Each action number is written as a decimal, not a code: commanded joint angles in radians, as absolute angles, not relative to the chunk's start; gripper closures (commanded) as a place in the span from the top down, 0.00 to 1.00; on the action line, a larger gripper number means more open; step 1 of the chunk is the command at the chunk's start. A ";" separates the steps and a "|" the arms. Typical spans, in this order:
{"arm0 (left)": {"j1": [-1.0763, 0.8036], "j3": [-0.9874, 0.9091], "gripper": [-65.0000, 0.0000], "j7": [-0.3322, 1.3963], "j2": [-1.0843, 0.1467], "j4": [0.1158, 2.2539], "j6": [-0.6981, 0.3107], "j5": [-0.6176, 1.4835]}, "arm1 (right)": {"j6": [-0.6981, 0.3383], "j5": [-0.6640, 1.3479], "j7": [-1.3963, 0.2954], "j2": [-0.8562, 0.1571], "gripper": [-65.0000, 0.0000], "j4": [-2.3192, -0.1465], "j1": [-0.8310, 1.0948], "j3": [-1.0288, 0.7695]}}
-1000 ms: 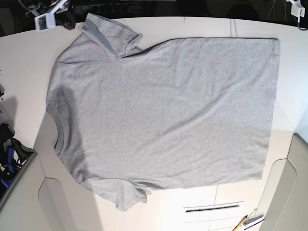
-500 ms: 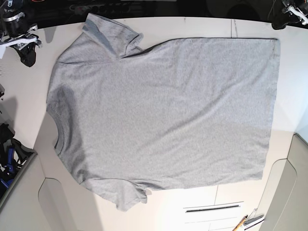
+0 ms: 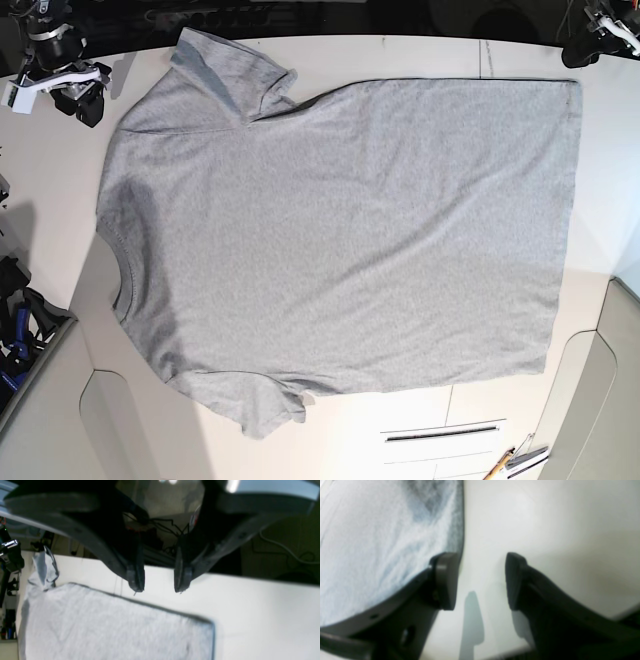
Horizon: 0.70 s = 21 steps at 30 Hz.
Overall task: Fold the T-shirt properly
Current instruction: 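Grasp the shirt's shoulder edges with the left and right grippers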
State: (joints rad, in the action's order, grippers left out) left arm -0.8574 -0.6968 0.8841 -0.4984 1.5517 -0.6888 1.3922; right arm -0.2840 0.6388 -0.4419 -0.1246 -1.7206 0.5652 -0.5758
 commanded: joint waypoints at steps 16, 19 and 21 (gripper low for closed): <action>-0.795 -0.707 0.36 0.902 -0.513 1.563 -0.698 1.414 | -0.348 0.676 -0.528 -0.130 0.47 -1.547 0.427 -0.471; -0.795 -0.707 0.36 0.894 -0.513 1.563 -0.698 1.414 | -0.347 0.660 -0.528 -0.130 0.47 -1.547 0.427 -0.433; -0.792 -0.707 0.36 0.890 -0.513 1.563 -0.698 1.413 | -0.344 0.649 -0.528 -0.130 0.43 -1.547 0.427 -0.415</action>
